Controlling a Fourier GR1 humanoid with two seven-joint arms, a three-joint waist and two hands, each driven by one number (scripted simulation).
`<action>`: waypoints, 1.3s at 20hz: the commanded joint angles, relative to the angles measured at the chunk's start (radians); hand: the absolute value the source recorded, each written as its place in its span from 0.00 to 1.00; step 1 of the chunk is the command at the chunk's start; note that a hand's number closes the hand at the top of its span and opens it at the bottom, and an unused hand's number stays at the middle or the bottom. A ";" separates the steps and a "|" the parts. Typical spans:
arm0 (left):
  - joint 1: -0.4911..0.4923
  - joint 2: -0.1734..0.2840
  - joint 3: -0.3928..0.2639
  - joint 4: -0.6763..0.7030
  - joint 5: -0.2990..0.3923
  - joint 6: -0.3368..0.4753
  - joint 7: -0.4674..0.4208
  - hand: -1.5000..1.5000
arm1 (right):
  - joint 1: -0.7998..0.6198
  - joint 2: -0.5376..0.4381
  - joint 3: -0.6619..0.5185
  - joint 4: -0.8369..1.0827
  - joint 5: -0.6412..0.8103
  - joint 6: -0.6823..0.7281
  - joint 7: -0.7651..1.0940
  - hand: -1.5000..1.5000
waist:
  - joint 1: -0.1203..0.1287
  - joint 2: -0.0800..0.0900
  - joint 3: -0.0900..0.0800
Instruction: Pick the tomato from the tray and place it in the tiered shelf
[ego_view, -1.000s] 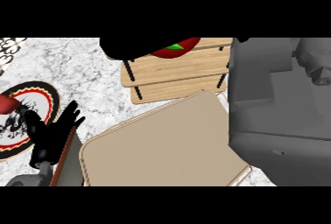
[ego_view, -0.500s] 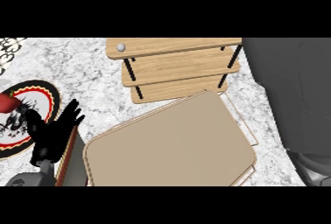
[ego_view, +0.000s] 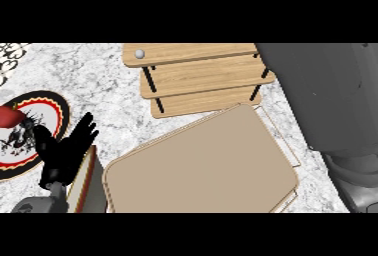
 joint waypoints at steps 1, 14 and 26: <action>0.066 -0.021 -0.031 0.047 -0.023 -0.024 -0.038 0.50 | -0.038 0.007 -0.005 0.155 0.053 -0.074 -0.071 1.00 | 0.013 0.010 -0.010; 0.005 -0.001 0.037 0.092 0.002 -0.056 0.004 0.50 | -0.080 -0.002 -0.051 0.244 0.035 -0.071 -0.215 1.00 | -0.005 0.004 -0.009; 0.026 -0.050 -0.004 0.029 -0.047 -0.005 0.030 0.50 | -0.048 0.038 -0.219 0.215 -0.042 -0.275 -0.154 0.00 | -0.006 0.004 -0.008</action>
